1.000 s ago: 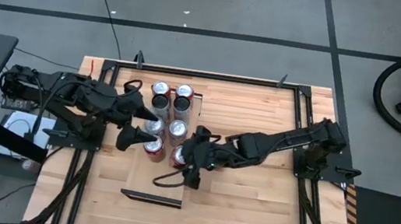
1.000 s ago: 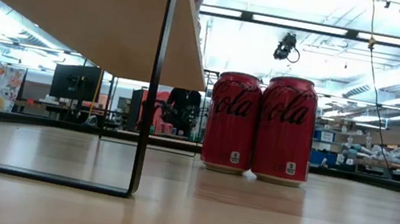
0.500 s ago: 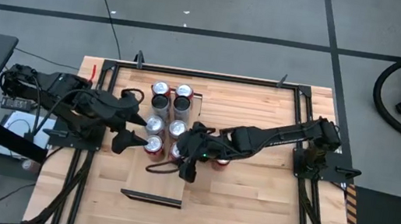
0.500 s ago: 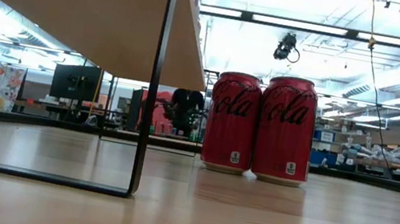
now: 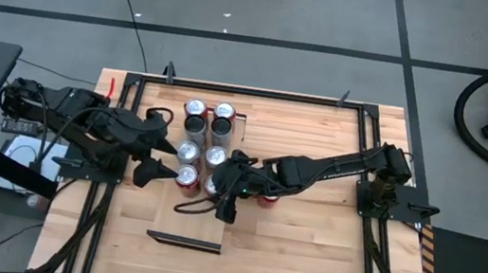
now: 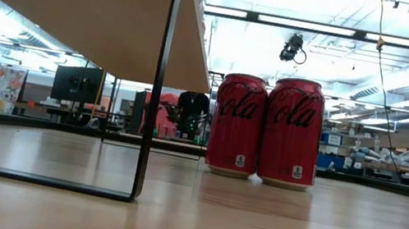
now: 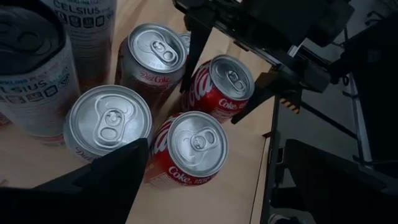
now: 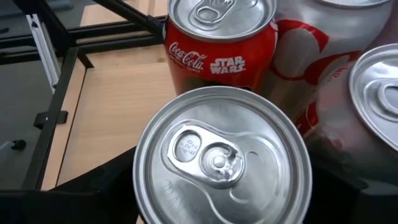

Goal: Place canned beverage on shelf
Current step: Put the red and white soda can aligned with the other red and white soda can on the shelf

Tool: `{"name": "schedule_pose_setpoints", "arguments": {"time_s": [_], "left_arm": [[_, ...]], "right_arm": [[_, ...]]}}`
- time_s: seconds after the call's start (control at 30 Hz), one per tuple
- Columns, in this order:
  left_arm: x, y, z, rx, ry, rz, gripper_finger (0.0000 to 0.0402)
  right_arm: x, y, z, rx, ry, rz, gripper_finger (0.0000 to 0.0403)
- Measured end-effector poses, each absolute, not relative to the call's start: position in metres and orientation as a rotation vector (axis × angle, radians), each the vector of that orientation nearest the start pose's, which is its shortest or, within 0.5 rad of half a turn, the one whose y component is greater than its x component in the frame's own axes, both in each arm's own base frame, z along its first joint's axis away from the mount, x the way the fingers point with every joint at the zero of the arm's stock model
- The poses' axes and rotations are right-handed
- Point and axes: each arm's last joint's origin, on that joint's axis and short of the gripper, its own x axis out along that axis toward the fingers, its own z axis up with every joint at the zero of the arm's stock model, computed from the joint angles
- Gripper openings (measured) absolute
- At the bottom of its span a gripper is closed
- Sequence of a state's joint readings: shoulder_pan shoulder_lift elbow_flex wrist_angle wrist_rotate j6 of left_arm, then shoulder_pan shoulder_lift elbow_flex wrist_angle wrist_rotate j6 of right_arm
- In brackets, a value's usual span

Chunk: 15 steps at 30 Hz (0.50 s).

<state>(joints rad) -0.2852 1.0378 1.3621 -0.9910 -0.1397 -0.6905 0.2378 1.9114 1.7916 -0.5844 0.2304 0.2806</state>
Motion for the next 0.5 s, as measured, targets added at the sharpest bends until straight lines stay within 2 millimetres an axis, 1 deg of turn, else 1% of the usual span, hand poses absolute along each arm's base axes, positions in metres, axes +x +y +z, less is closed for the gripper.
{"name": "schedule_pose_setpoints", "arguments": {"time_s": [0.33, 0.5], "left_arm": [[0.1649, -0.0444, 0.4049, -0.521, 0.695, 0.092, 0.0388], [0.1648, -0.0445, 0.4049, -0.518, 0.697, 0.088, 0.0388]], "right_arm": [[0.4235, 0.0934, 0.3255, 0.104, 0.642, -0.094, 0.0372], [0.4216, 0.0945, 0.3270, 0.125, 0.645, -0.098, 0.0376]]}}
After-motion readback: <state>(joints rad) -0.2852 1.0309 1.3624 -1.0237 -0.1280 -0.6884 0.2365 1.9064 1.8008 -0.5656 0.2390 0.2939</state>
